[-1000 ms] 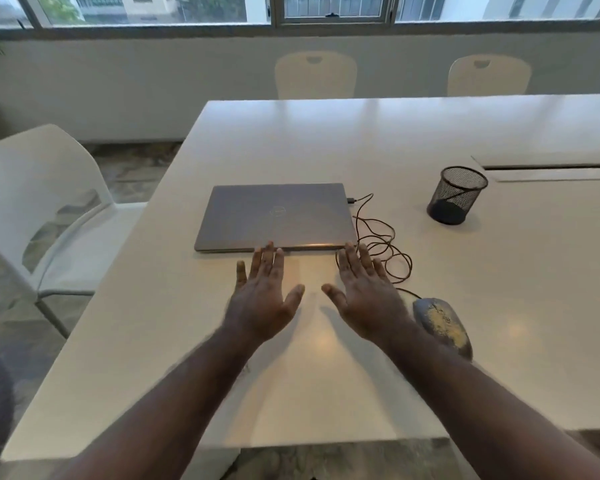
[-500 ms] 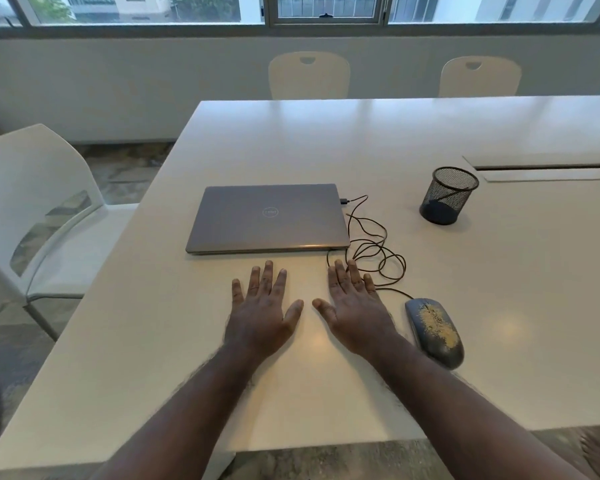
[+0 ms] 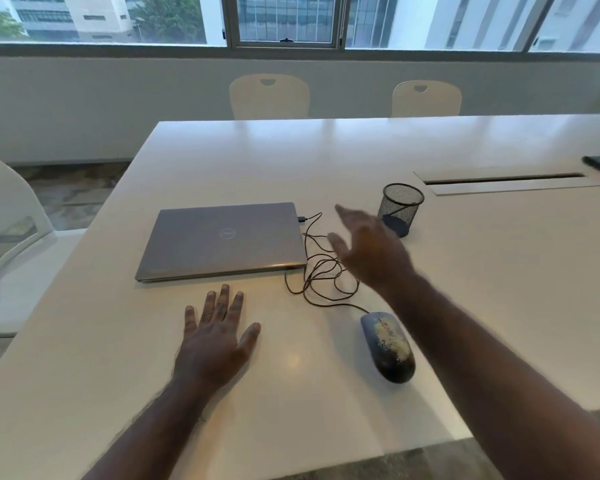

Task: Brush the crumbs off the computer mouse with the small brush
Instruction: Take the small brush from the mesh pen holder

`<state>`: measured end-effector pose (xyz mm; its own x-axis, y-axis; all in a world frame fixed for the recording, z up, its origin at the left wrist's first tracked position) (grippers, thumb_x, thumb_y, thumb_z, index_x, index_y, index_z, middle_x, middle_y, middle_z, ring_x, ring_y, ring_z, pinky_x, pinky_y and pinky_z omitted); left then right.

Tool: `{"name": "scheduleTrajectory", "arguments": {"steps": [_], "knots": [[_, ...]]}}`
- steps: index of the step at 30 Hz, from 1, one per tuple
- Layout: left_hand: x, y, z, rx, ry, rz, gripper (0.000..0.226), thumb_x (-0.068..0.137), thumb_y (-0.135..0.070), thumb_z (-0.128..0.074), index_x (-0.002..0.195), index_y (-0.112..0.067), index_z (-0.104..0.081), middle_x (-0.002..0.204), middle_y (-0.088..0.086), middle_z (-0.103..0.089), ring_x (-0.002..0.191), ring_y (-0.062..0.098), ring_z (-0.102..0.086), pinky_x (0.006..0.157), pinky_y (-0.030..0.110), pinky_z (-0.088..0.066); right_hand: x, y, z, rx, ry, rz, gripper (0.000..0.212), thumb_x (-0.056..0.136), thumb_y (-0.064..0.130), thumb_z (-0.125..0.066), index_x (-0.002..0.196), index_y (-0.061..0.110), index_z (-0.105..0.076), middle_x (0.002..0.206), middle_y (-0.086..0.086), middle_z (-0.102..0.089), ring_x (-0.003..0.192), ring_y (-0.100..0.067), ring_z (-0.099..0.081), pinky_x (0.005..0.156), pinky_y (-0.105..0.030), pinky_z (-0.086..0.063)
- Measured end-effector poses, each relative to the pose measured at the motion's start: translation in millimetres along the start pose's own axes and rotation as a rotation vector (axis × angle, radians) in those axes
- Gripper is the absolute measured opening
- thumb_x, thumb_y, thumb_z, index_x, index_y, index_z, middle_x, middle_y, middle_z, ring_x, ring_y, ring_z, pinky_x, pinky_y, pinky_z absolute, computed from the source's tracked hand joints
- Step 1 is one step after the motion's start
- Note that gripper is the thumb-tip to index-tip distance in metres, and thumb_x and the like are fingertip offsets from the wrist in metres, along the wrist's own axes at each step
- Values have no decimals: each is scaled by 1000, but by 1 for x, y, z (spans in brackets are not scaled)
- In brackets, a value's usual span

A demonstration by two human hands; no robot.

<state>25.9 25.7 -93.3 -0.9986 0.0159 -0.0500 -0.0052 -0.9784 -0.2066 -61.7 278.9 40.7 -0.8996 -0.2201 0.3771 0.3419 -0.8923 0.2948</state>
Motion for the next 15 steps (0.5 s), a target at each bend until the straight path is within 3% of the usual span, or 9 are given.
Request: {"name": "scheduleTrajectory", "arguments": {"steps": [5, 9, 15], "knots": [[1, -1, 1, -5, -6, 7, 84, 79, -71, 5, 153, -31, 12, 159, -6, 21, 147, 15, 20, 121, 48, 7, 34, -69, 34, -142, -80, -213, 48, 87, 22, -52, 135, 20, -54, 131, -11, -58, 117, -36, -55, 93, -44, -48], [2, 0, 1, 10, -6, 14, 84, 79, -71, 6, 153, -31, 13, 159, -6, 21, 147, 15, 21, 121, 48, 6, 50, -122, 45, -225, 0, -358, 53, 84, 7, -46, 135, 21, -53, 131, -15, -55, 120, -38, -51, 93, -47, -46], [3, 0, 0, 15, -22, 27, 82, 84, -68, -3, 155, -30, 6, 160, -8, 19, 148, 12, 17, 121, 46, 6, 72, -169, 34, -107, 132, -377, 44, 88, 14, -49, 128, 30, -60, 131, -7, -61, 120, -31, -55, 99, -45, -46]]}}
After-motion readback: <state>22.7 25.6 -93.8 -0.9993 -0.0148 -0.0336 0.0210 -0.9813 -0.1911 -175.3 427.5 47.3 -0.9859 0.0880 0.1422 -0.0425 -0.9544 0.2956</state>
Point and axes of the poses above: each hand's wrist, its own x-axis towards the middle knuckle, its own z-axis out of the back of the hand, y = z × x, the point moved 2 cm from there along x, towards the middle knuckle
